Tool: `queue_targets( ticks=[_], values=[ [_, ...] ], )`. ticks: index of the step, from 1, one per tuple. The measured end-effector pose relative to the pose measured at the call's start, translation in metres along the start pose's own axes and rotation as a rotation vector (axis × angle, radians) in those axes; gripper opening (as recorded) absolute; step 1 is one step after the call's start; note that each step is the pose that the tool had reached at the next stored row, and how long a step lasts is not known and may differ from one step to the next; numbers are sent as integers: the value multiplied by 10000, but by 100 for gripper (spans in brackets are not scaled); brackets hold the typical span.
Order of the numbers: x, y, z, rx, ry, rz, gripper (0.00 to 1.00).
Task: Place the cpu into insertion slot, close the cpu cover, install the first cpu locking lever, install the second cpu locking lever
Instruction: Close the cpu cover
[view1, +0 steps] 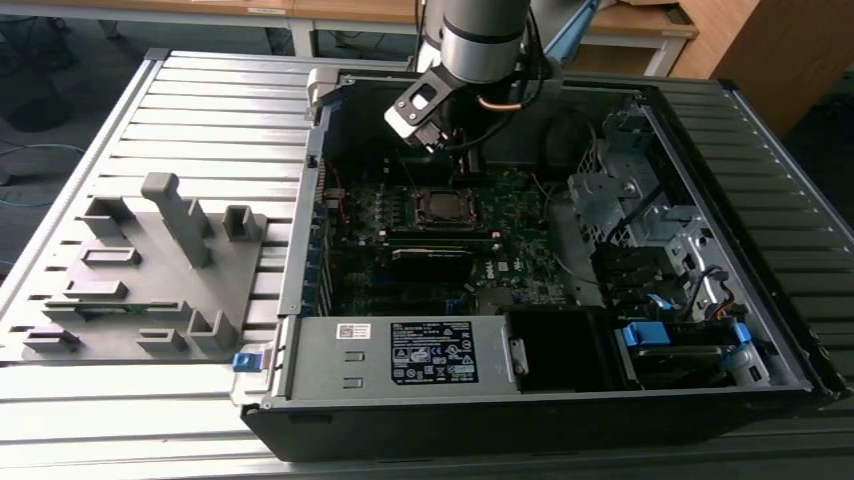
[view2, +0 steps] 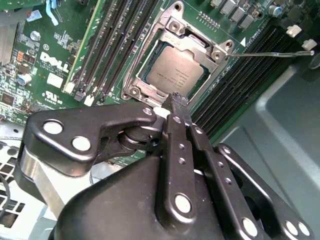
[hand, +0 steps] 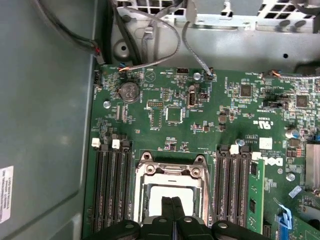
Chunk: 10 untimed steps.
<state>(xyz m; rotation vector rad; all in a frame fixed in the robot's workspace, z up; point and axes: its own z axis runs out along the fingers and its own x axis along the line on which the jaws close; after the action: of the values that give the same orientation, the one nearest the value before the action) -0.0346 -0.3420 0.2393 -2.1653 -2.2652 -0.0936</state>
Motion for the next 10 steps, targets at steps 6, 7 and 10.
queue_targets(
  ticks=[6,7,10],
  values=[
    [0,-1,0,25,21,-549,11],
    [0,-1,0,26,21,-551,11],
    [0,-1,0,26,21,-557,11]
  ],
)
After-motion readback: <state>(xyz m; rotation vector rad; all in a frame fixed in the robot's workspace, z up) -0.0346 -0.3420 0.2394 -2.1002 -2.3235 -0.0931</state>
